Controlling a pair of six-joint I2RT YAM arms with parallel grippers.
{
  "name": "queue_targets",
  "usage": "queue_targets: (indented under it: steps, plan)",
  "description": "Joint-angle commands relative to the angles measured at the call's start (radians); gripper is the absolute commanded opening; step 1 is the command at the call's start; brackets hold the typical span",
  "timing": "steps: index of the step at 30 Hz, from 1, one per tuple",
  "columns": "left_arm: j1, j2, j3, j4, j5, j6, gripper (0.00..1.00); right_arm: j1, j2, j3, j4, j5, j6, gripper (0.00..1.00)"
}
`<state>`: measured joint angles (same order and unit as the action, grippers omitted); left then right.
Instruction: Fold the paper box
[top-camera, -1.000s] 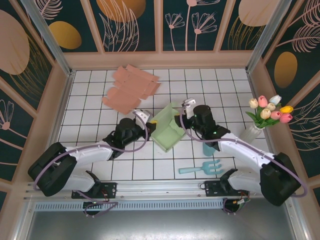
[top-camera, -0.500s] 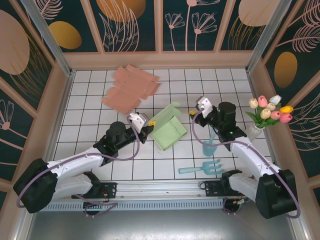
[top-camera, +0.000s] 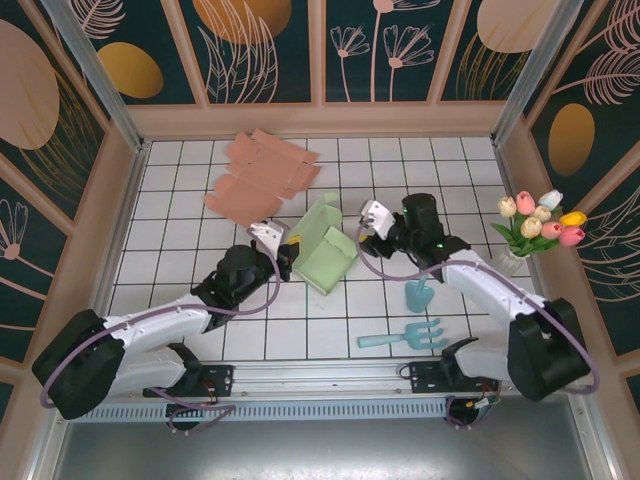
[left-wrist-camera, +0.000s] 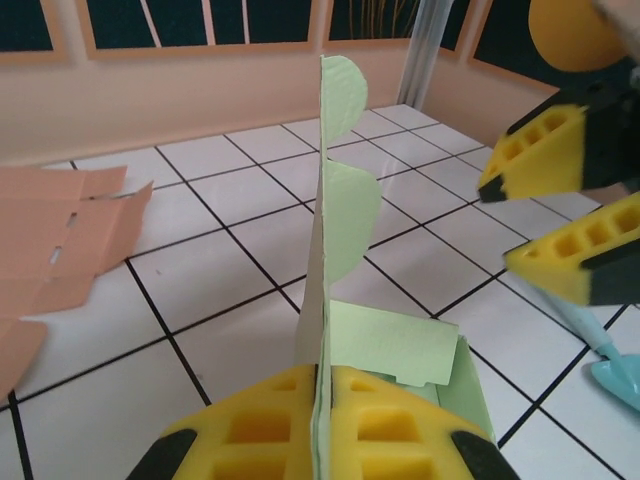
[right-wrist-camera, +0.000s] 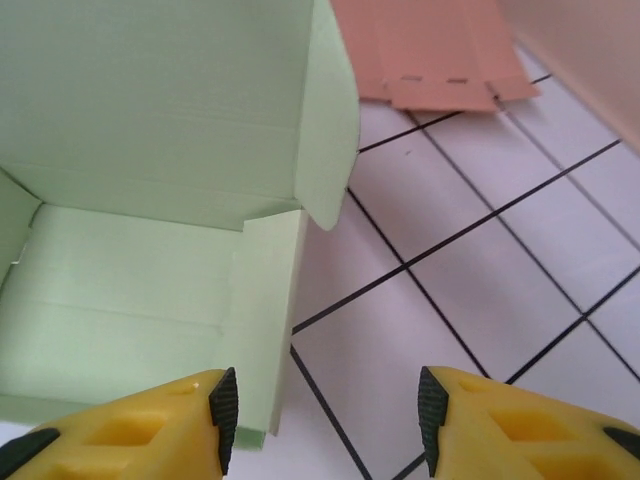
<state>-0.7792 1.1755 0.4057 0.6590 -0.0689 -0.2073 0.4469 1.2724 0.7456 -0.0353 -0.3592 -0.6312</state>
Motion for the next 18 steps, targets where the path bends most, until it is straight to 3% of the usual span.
queue_targets:
  steps: [1, 18]
  plan:
    - [0.001, -0.006, -0.039, 0.103, -0.01, -0.112, 0.0, 0.025, 0.087, 0.081, -0.108, 0.09, -0.025, 0.53]
    - [0.001, 0.001, -0.102, 0.169, -0.024, -0.149, 0.0, 0.146, 0.445, 0.294, -0.208, 0.145, -0.042, 0.48]
